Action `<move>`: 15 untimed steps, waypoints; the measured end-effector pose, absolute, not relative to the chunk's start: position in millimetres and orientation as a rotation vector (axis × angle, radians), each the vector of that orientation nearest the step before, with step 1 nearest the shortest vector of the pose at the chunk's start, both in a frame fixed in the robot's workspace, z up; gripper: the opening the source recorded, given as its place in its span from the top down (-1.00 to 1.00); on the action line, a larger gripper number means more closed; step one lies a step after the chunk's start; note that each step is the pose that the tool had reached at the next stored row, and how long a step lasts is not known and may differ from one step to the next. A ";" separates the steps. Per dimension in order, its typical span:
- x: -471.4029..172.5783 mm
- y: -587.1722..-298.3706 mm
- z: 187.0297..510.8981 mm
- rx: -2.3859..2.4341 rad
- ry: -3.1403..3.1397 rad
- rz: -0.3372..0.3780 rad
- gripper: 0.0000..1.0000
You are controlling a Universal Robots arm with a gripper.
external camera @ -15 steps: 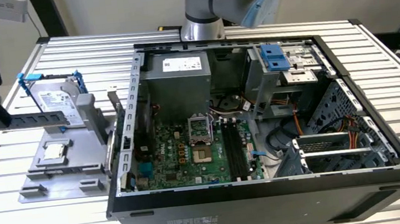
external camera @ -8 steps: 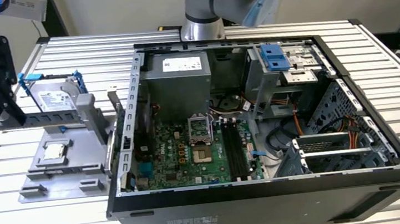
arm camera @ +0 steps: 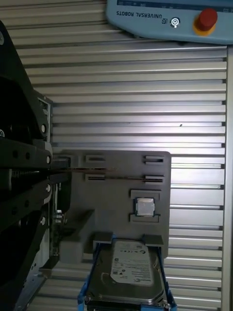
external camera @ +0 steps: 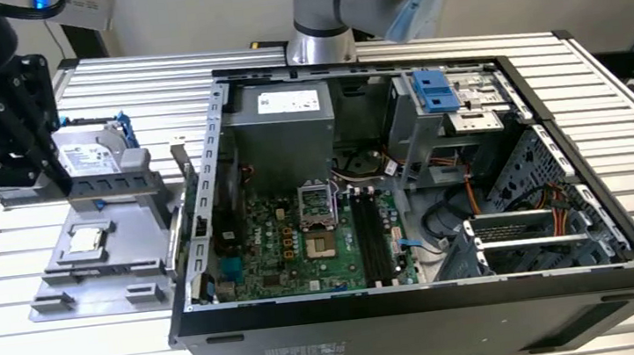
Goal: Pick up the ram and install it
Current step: 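Pick up the ram and move it above insertion slot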
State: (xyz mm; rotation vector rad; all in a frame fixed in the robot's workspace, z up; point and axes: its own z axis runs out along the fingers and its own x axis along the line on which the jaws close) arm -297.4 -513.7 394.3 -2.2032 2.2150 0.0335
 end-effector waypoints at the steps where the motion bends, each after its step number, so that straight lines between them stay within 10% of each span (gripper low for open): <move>1: -294.2 -513.7 394.4 -2.203 2.215 0.033 1.00; 15: -250.5 -513.7 394.3 -2.203 2.215 0.033 1.00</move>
